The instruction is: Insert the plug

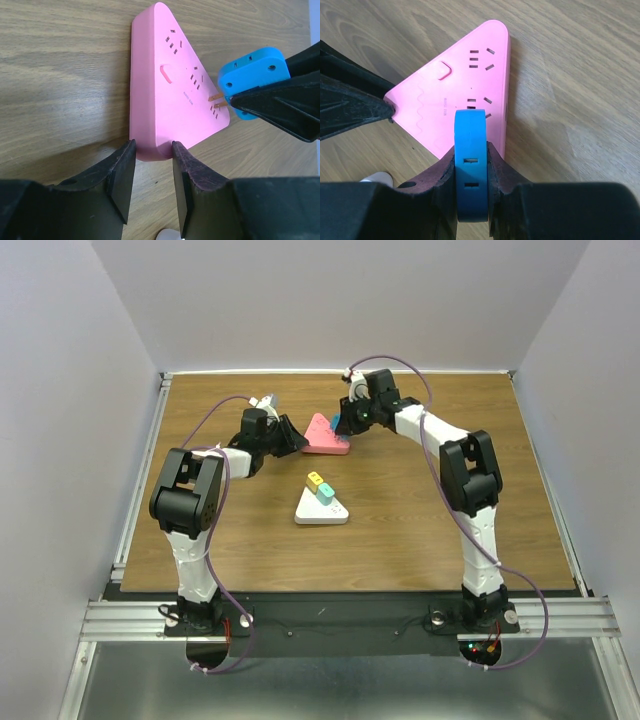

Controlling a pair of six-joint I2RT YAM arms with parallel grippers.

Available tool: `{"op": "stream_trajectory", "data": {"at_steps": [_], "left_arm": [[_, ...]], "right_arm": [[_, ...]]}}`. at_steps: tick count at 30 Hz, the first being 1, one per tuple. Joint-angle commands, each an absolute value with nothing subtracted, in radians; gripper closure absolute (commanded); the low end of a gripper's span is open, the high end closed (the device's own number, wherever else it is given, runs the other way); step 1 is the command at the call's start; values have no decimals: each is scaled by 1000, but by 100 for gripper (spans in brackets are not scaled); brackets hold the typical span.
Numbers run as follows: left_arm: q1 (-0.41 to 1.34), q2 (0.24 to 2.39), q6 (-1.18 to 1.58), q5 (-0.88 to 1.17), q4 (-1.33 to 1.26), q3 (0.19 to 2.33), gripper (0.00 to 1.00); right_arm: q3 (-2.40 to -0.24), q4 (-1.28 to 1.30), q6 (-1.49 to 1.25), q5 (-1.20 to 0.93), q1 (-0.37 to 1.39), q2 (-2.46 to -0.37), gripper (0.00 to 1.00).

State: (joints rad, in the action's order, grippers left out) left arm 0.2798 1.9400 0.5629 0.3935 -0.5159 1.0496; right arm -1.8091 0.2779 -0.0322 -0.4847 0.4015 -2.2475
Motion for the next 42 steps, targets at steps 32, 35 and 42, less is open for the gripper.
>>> {"op": "stream_trajectory", "data": {"at_steps": [32,35,42], "left_arm": [[278,1927,548,403,-522,1069,56],[278,1925,548,403,-522,1069,56],[278,1917,546,403,-520,1068,56]], "right_arm": [[-1694,273,-20,-368,443,-2135,100],[-1686,275,-23,-356,443,-2128,100],[-1692,273,-32,-353,443,-2144,100]]}}
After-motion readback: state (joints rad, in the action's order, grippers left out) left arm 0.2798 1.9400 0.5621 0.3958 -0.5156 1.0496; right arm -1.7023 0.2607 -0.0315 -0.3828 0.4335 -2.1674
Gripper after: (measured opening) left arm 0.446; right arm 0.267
